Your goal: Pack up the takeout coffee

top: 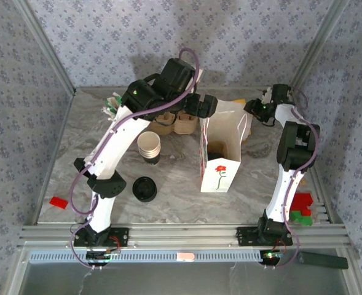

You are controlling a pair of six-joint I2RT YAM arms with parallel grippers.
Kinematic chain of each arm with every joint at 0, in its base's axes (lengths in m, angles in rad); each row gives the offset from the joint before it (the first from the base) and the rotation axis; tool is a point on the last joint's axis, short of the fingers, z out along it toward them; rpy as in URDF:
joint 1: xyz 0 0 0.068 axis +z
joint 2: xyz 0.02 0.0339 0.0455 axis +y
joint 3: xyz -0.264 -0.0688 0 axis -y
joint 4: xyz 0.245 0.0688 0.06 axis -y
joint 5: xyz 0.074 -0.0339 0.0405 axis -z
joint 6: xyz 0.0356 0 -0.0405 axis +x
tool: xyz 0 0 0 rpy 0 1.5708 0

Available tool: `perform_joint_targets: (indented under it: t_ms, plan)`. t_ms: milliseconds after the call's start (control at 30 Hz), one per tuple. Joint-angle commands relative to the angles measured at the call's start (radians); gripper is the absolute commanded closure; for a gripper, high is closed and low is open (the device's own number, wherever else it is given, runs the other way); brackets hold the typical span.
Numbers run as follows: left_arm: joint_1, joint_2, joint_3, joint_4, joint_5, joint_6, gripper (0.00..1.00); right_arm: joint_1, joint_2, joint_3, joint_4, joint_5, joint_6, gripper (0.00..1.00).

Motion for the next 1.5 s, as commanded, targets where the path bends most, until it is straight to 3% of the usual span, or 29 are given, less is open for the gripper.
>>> perform_joint_targets:
  t_ms: [0, 533, 667, 900, 1133, 1267, 1467]
  plan:
    - [-0.007, 0.008, 0.03, -0.001, 0.006, -0.008, 0.0, -0.007, -0.065, -0.021, 0.034, -0.027, 0.004, 0.61]
    - [-0.009, 0.003, 0.031, -0.009, 0.02, -0.016, 0.01, 0.017, -0.144, -0.061, 0.012, 0.021, -0.038, 0.89]
    - [-0.009, -0.002, 0.031, -0.013, 0.018, -0.016, 0.0, 0.025, -0.139, -0.062, 0.003, 0.022, -0.048, 0.88]
    - [-0.013, -0.009, 0.031, -0.023, 0.015, -0.017, 0.0, 0.036, -0.101, -0.029, -0.034, 0.034, -0.076, 0.69]
    - [-0.015, -0.009, 0.029, -0.02, 0.009, -0.018, 0.0, 0.044, -0.084, -0.019, -0.05, 0.047, -0.094, 0.68]
    - [-0.017, -0.008, 0.029, -0.015, 0.013, -0.022, 0.01, 0.045, -0.079, -0.017, -0.053, 0.047, -0.097, 0.73]
    - [-0.019, -0.01, 0.031, -0.009, 0.01, -0.027, 0.0, 0.056, -0.095, -0.012, -0.066, 0.052, -0.101, 0.89]
